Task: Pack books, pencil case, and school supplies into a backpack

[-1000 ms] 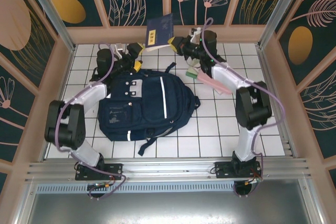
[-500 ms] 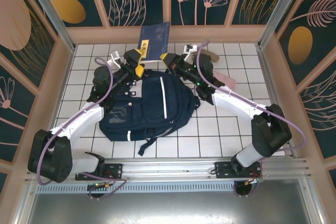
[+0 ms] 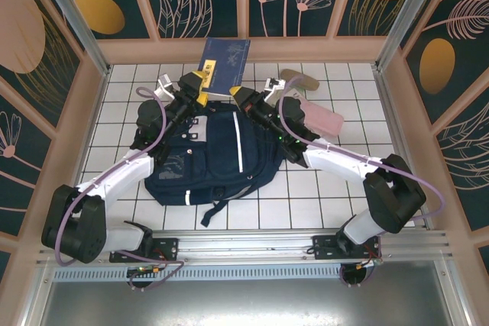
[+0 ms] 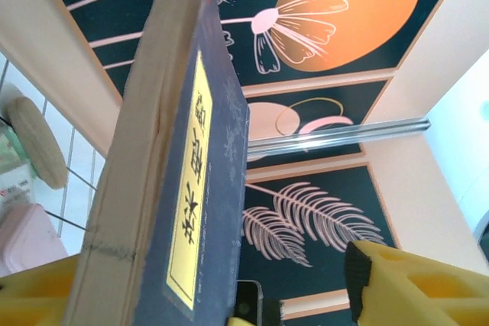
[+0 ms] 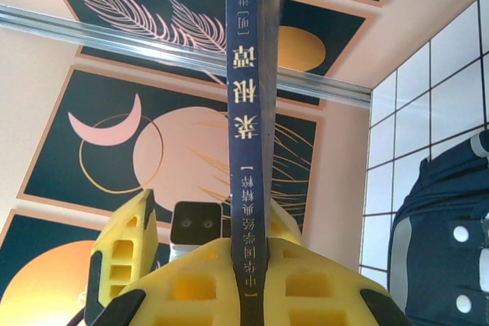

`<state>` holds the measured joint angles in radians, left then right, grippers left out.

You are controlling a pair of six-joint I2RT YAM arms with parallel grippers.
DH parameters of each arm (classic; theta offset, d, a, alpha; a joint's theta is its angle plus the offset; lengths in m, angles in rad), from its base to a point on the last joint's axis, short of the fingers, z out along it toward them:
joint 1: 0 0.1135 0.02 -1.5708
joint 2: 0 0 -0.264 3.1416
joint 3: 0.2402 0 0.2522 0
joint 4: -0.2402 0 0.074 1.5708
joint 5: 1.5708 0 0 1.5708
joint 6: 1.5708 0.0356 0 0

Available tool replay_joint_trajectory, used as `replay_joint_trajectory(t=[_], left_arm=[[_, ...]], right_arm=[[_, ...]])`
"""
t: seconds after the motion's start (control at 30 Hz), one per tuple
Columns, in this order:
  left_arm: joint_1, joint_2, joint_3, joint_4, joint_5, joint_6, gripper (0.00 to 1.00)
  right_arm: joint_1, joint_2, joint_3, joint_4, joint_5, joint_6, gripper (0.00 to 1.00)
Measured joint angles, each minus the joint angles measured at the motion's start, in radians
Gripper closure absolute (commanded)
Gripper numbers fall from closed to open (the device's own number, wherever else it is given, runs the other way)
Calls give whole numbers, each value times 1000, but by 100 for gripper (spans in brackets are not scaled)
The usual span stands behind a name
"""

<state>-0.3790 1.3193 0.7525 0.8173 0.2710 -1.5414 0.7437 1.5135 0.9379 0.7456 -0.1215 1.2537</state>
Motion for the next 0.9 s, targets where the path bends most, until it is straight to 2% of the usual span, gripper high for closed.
replay_joint_trajectory(t=[0.1, 0.3, 0.4, 0.43, 0.5, 0.63, 0.67, 0.73, 0.77, 0.9], left_arm=[[-2, 0, -1, 10, -7, -3, 64], [-6, 1, -1, 4, -10, 50, 90], [-6, 7, 9, -19, -4, 92, 96], [-6, 10, 23, -41, 1, 118, 96], [-6, 10, 53, -99, 6, 173, 100], [-15, 5, 144, -267, -9, 341, 100], [-14, 1, 167, -314, -21, 389, 100], [-13, -4, 215, -406, -37, 479, 100], [-12, -6, 246, -456, -47, 532, 100], [-12, -31, 318, -602, -61, 698, 100]], right_arm=[[14, 0, -13, 21, 21, 6, 100], [30, -16, -21, 27, 55, 4, 100], [33, -26, -21, 21, 73, -6, 99], [33, -28, -21, 14, 79, -11, 89], [32, -31, -23, -3, 91, -26, 81], [35, -64, -26, -106, 110, -93, 39], [35, -77, -24, -149, 118, -114, 34], [34, -98, -2, -258, 142, -156, 29], [33, -105, 17, -315, 159, -180, 22], [17, -175, 18, -443, 185, -335, 16]])
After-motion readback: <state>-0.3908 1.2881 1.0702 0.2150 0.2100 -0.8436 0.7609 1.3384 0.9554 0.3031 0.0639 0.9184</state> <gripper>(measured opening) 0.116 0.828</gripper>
